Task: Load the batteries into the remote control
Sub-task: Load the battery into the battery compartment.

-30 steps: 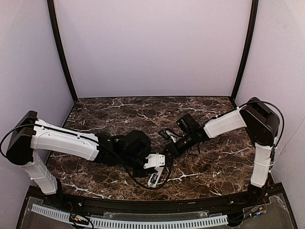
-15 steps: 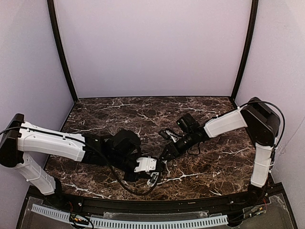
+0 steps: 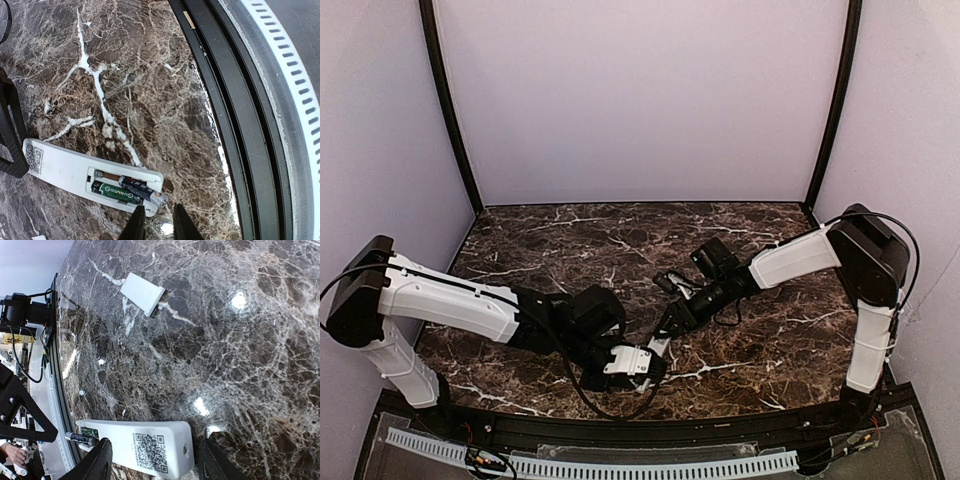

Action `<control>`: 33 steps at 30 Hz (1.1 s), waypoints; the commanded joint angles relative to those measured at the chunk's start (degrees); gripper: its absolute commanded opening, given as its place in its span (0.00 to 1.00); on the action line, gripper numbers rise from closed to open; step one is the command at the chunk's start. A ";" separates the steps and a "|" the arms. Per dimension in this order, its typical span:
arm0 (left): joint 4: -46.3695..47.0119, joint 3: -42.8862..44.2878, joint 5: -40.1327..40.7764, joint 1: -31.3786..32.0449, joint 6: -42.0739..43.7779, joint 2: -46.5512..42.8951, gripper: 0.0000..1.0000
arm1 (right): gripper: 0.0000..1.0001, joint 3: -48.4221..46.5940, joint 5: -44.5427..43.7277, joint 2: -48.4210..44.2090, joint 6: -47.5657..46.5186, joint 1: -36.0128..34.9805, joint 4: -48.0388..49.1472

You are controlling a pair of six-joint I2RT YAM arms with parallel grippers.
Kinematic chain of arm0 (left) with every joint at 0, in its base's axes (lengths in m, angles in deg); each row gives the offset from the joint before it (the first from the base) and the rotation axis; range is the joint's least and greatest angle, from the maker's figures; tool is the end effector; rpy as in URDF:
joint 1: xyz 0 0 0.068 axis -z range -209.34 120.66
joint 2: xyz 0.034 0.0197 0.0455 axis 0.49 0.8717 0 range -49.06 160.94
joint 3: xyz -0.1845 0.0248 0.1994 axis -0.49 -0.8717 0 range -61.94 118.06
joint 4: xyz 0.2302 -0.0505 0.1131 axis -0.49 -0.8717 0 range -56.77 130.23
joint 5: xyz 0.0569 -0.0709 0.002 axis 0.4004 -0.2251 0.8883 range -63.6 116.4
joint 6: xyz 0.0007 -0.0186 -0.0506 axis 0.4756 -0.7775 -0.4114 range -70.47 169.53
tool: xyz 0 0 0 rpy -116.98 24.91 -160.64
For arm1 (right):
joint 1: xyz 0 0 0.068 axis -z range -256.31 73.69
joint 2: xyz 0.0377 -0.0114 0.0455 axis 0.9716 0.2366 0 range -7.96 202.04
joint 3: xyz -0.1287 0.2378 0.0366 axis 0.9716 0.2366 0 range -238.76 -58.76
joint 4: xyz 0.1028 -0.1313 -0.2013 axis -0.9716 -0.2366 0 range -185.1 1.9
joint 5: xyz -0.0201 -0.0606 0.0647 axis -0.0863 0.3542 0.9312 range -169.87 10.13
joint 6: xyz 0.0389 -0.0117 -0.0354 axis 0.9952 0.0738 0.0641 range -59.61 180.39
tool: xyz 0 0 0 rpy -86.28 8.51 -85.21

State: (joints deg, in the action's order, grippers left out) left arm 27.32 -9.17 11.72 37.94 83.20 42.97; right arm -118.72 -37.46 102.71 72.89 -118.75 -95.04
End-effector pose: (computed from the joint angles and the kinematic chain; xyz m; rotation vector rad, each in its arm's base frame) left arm 0.1165 -0.3019 0.1831 2.0183 1.5207 -0.5616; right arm 0.2557 0.2664 0.1243 -0.9887 2.5241 1.2876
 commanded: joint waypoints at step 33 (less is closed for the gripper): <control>1.73 2.58 3.54 -0.04 -0.21 6.46 0.11 | 0.45 2.03 -1.03 0.57 -0.45 -0.05 -1.03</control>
State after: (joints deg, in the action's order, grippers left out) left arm 29.42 -7.58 14.02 37.94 83.57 48.89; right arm -117.98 -37.70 102.71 72.64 -118.73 -94.76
